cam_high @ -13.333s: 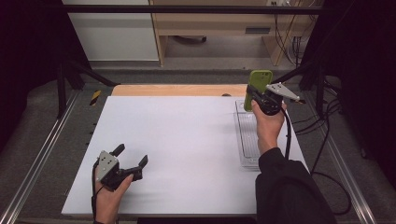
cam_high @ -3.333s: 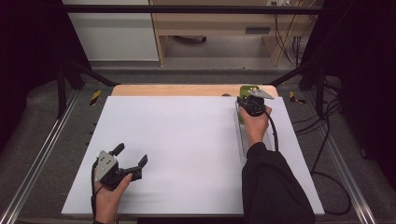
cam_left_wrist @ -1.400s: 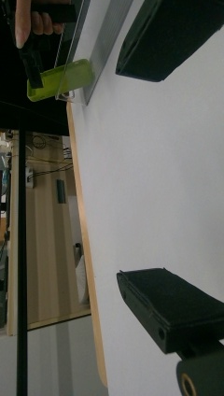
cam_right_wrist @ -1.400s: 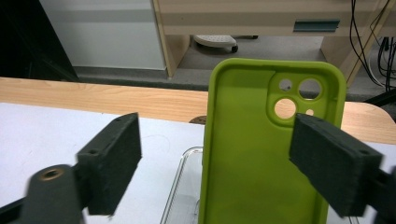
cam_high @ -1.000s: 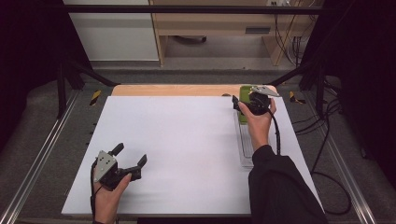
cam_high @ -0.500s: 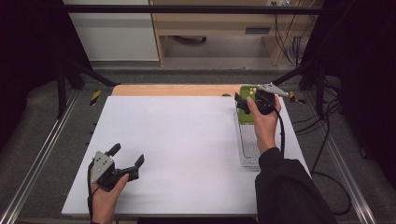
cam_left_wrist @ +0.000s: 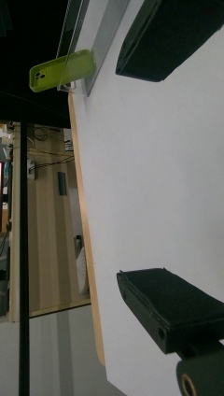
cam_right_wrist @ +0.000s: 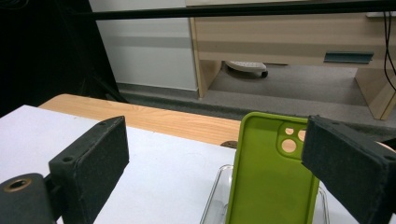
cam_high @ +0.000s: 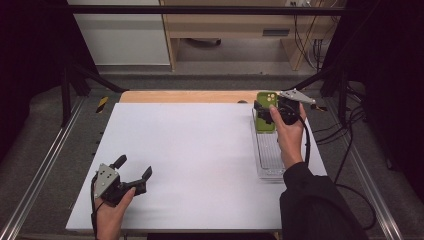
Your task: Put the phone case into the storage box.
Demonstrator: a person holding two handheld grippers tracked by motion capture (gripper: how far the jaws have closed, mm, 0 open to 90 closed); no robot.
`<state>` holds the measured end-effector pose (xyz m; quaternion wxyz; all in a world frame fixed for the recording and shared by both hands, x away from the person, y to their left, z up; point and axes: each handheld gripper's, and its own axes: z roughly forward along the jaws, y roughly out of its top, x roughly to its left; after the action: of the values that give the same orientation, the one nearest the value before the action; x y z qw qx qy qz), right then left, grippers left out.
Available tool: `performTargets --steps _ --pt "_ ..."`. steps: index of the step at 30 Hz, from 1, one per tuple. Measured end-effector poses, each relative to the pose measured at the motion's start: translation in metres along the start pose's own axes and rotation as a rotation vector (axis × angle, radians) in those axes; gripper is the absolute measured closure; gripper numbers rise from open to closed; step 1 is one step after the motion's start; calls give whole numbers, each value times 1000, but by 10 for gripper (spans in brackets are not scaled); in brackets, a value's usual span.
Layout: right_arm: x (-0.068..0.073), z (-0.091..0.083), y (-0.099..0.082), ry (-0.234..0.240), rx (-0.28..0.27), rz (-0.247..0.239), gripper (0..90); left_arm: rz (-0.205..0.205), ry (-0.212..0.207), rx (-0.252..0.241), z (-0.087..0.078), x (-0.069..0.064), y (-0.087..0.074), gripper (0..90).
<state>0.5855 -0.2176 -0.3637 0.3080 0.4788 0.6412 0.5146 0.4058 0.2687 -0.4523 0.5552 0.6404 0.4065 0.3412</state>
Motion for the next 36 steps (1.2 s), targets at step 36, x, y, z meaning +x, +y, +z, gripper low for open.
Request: performTargets --steps 36 --pt "-6 -61 -6 95 -28 -37 38 -14 40 2 -15 18 -2 22"
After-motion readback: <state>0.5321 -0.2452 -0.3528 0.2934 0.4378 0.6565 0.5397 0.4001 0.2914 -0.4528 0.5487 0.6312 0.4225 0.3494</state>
